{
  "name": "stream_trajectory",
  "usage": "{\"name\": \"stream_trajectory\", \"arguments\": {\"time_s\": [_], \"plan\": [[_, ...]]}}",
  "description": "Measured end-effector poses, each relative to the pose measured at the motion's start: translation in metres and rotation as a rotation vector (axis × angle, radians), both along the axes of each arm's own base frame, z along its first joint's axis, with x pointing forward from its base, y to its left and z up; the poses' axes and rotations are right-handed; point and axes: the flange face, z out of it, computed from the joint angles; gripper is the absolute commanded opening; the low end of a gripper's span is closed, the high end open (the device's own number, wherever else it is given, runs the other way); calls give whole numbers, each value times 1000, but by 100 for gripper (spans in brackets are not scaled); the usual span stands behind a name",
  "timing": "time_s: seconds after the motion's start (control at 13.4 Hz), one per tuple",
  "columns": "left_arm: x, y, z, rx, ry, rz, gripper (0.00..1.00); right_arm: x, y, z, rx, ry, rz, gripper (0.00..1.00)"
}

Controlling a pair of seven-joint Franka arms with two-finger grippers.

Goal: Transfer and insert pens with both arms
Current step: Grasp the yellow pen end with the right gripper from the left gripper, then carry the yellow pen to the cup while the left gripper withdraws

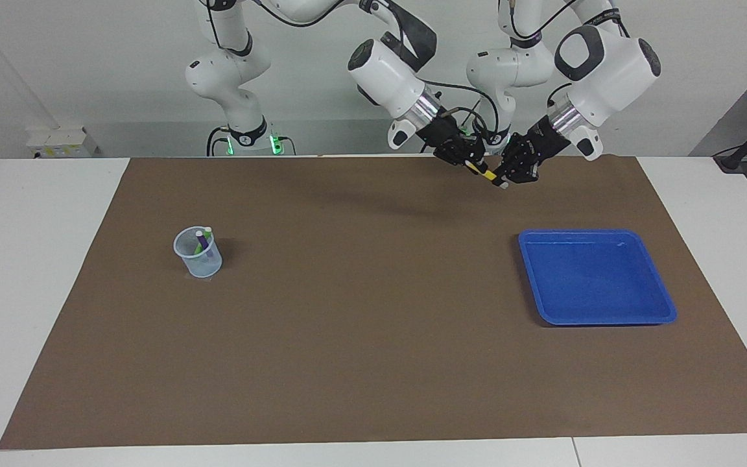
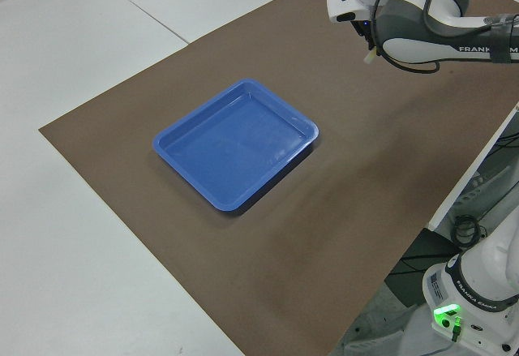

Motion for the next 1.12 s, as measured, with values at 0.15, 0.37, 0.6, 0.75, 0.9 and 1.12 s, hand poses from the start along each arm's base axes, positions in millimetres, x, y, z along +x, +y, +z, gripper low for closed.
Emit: {"name": "stream_trajectory", "arguments": {"time_s": [0.15, 0.37, 0.6, 0.75, 0.9, 1.12], "plan": [[0, 1, 0, -1, 1, 1, 0, 0, 0, 0, -1, 0, 0, 0], [0, 1, 0, -1, -1, -2, 91, 0, 0, -1, -1, 0, 0, 0], [-4, -3, 4, -1, -5, -21, 100, 2, -2, -1, -6, -11, 8, 0], [-5, -3, 8, -1, -17, -28, 100, 6, -6, -8, -54, -41, 109, 0], [-6, -2, 9, -3, -45, -70, 100, 23, -26, -17, -117, -62, 262, 0], [-9, 0, 7, -17, -124, -258, 100, 45, -63, -17, -235, -100, 435, 0]]}}
